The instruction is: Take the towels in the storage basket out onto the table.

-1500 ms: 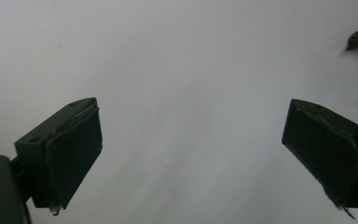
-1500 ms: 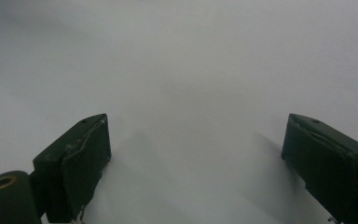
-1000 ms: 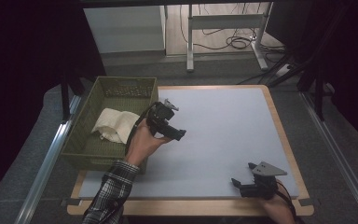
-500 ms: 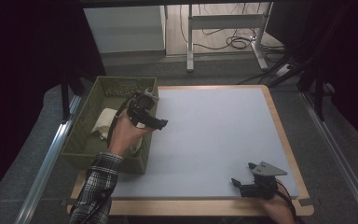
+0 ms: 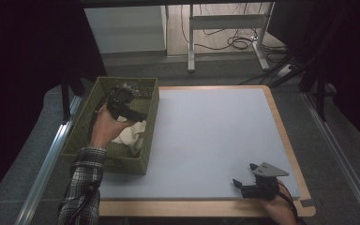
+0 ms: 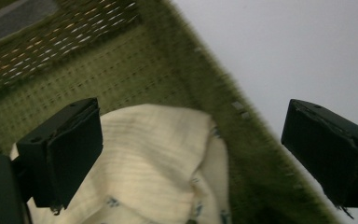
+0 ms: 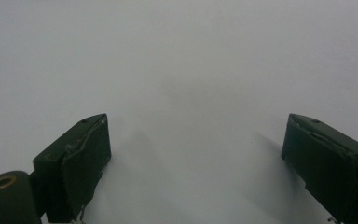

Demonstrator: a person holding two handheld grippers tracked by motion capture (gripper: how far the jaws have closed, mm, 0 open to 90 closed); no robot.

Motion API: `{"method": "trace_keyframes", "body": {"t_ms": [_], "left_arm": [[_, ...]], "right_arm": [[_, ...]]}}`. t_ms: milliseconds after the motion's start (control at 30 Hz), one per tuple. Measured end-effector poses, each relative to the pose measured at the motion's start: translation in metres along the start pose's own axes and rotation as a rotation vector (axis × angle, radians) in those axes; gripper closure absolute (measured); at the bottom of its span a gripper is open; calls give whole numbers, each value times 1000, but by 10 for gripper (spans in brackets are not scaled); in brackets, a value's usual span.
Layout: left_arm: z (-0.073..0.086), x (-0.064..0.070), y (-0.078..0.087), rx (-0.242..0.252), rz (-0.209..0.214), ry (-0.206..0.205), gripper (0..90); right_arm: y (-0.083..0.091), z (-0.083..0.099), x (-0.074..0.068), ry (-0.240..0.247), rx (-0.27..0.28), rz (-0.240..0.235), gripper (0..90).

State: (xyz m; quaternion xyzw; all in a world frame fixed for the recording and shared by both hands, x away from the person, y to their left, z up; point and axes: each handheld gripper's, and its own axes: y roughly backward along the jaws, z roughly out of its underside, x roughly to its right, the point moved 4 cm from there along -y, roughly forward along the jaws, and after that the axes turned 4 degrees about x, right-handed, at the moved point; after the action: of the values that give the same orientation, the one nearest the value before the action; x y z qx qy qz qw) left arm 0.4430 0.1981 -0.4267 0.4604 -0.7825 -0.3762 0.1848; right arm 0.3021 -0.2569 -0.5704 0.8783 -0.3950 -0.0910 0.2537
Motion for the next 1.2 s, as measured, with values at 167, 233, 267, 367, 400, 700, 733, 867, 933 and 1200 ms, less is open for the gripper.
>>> {"method": "trace_keyframes", "body": {"t_ms": [167, 233, 267, 367, 400, 700, 733, 867, 933, 1200], "left_arm": [[15, -18, -10, -18, -5, 23, 58], [20, -22, -15, -27, -6, 23, 58], [23, -24, -17, -30, -6, 24, 58], [28, -31, -25, -37, -2, 28, 58], [30, -32, -28, -42, -3, 29, 58], [47, -50, -52, -112, 13, 70, 46], [49, -52, -55, -132, 6, 76, 41], [58, -59, -64, -193, 3, 92, 29], [67, -67, -72, -243, -5, 119, 27], [79, -73, -89, -386, 12, 152, 43]], "right_arm": [[0, 0, 0, 0, 0, 0, 81], [0, 0, 0, 1, 0, 0, 82], [0, 0, 0, 1, 0, 0, 82], [0, 0, 0, 1, 0, 0, 82], [0, 0, 0, 0, 0, 0, 82], [0, 0, 0, 1, 0, 0, 82], [0, 0, 0, 1, 0, 0, 82], [0, 0, 0, 1, 0, 0, 81], [0, 0, 0, 1, 0, 0, 82], [0, 0, 0, 0, 0, 0, 82]]}}
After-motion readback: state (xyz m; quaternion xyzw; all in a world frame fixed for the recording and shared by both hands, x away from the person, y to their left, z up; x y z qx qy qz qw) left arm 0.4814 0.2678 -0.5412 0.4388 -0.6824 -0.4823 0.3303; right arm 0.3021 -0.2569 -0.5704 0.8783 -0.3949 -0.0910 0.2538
